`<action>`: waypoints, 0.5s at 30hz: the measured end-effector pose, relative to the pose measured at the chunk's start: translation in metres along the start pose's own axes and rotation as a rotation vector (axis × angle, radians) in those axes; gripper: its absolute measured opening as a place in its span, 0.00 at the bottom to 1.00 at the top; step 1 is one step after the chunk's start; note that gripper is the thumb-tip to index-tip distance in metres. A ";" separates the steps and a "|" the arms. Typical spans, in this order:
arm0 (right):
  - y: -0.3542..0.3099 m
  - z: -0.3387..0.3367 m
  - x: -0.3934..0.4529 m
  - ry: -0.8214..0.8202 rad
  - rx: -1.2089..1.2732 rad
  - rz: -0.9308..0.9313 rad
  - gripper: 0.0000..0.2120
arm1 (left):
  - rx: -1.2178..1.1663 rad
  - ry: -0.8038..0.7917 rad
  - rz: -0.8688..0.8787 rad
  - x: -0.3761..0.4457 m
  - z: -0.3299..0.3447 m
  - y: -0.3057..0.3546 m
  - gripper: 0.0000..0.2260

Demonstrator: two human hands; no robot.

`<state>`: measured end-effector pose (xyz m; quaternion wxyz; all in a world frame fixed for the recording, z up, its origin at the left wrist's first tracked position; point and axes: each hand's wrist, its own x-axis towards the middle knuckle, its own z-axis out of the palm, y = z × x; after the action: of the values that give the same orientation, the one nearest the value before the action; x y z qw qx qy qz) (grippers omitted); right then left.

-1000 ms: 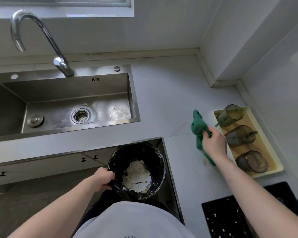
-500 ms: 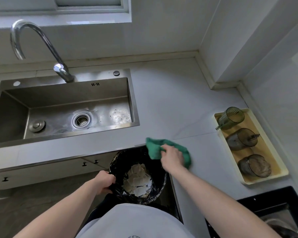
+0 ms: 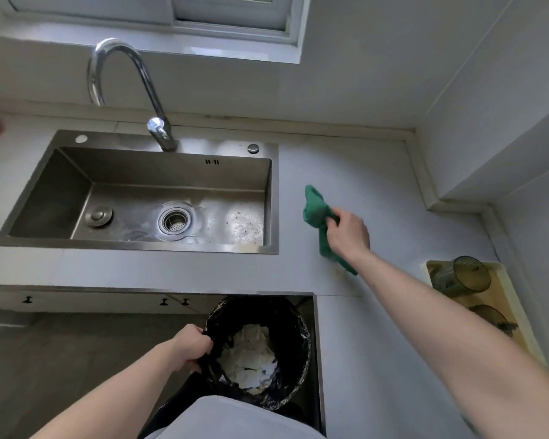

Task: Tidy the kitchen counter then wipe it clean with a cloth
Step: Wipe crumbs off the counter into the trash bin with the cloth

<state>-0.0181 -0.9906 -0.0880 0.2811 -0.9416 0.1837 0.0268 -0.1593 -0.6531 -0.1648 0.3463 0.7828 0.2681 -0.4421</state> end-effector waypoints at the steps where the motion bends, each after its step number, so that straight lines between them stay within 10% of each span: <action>1: -0.001 -0.002 0.019 0.019 -0.016 0.014 0.14 | -0.005 -0.005 -0.007 0.002 -0.001 0.000 0.09; 15: -0.046 0.035 0.163 0.035 -0.114 -0.010 0.16 | -0.168 -0.071 -0.105 0.016 -0.002 0.004 0.10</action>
<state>0.1521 -0.9899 -0.1185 0.2237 -0.9573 0.1822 0.0195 -0.1476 -0.6522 -0.1768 0.3962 0.7200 0.3322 -0.4629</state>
